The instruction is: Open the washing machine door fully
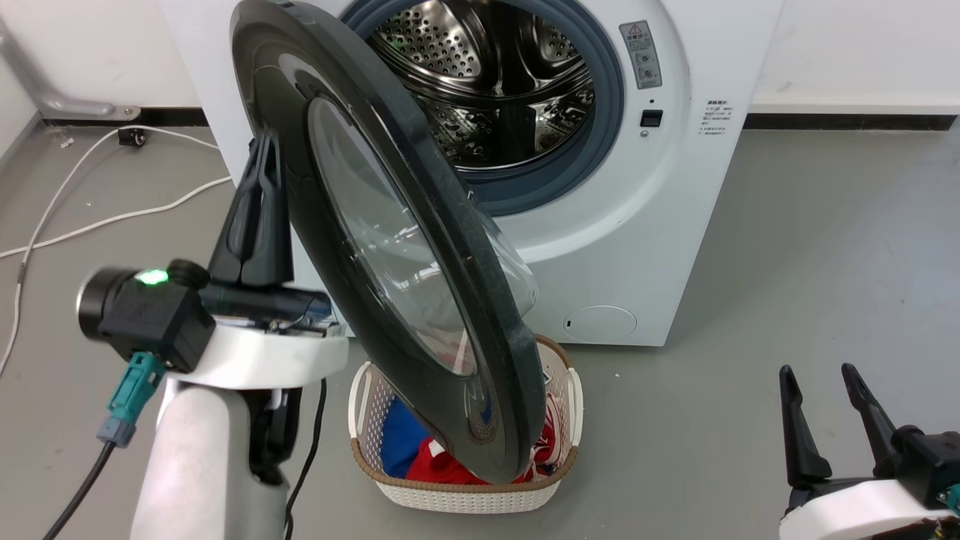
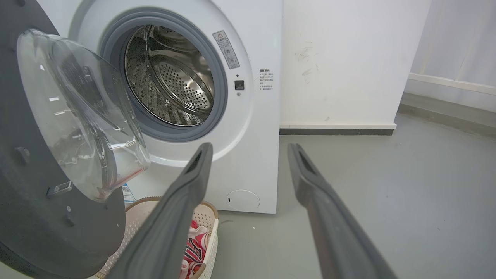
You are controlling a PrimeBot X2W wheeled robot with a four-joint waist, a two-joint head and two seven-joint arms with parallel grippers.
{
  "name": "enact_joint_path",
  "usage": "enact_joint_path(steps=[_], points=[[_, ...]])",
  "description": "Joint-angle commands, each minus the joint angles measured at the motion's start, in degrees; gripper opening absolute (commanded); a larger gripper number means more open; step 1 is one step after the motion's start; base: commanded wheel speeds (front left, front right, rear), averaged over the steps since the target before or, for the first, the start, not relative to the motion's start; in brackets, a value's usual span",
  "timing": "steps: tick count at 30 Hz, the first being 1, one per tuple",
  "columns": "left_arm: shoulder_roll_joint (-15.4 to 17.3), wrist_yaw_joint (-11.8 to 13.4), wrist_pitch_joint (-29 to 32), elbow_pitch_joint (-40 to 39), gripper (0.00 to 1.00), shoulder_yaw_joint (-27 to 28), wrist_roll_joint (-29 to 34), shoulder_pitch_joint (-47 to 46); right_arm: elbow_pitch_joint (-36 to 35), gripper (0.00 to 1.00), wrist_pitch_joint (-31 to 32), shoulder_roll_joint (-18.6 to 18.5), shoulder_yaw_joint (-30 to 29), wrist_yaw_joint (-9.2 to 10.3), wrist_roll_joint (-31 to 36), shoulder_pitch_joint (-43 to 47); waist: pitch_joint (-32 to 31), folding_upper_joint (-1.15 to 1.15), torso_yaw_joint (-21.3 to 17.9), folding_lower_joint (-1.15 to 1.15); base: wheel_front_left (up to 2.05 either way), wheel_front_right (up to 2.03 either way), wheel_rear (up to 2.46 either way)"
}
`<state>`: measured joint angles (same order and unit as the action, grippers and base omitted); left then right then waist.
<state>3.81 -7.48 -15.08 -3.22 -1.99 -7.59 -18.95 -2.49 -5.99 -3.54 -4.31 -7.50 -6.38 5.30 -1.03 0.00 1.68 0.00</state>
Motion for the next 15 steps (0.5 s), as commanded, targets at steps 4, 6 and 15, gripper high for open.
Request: enact_joint_path(steps=[4, 6, 15], points=[[-0.31, 0.10, -0.11, -4.69, 0.00, -2.81, 0.45, -4.02, 0.20, 1.00, -0.43, 0.38, 0.07, 0.01, 0.31, 0.01, -0.21, 0.00, -0.06, 0.00, 0.00, 0.00, 0.00], [-0.48, 0.08, -0.11, -5.95, 0.00, -5.19, 0.19, -5.06, 0.35, 1.00, -0.44, 0.43, 0.13, 0.01, 0.32, 0.01, -0.31, 0.00, -0.24, 0.00, 0.00, 0.00, 0.00], [-0.80, 0.01, 2.40, -9.64, 0.00, -19.64, -3.19, -5.28, 0.44, 1.00, -0.60, 0.57, -0.33, 0.01, 0.33, 0.49, -0.12, 0.00, -0.49, 0.00, 0.00, 0.00, 0.00]])
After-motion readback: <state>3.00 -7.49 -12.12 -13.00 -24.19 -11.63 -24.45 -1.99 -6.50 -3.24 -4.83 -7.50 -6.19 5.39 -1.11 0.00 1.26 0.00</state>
